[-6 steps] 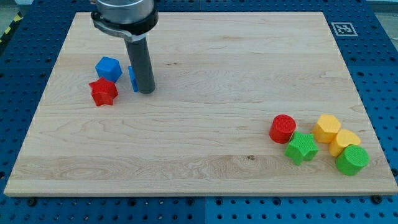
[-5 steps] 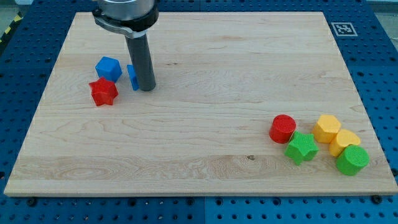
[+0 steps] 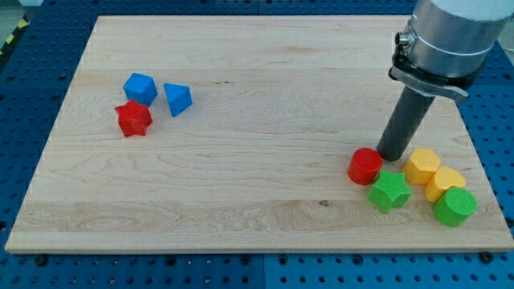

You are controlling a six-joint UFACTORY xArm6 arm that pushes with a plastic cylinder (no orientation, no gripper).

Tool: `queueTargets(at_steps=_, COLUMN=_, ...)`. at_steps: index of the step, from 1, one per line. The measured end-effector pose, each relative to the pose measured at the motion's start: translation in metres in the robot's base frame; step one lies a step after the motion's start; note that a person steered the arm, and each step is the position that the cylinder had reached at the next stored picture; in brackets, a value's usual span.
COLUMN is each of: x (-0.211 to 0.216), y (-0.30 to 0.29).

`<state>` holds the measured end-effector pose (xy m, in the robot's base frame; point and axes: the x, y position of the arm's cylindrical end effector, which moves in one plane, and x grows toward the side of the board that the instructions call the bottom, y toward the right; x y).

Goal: Move red circle into the red star

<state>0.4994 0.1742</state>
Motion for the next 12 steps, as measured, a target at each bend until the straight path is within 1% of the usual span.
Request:
queueTargets(at_steps=1, x=0.002, y=0.000)
queueTargets(at_steps=3, x=0.029, y=0.000)
queueTargets(at_steps=4, x=0.035, y=-0.007)
queueTargets(at_steps=5, x=0.035, y=-0.033)
queueTargets(at_steps=6, x=0.029, y=-0.071)
queueTargets(at_steps=7, x=0.001, y=-0.089)
queueTargets(at_steps=8, x=-0.017, y=-0.098)
queueTargets(at_steps=9, x=-0.013, y=-0.098)
queueTargets(at_steps=10, x=0.002, y=-0.098)
queueTargets(at_steps=12, x=0.002, y=-0.105)
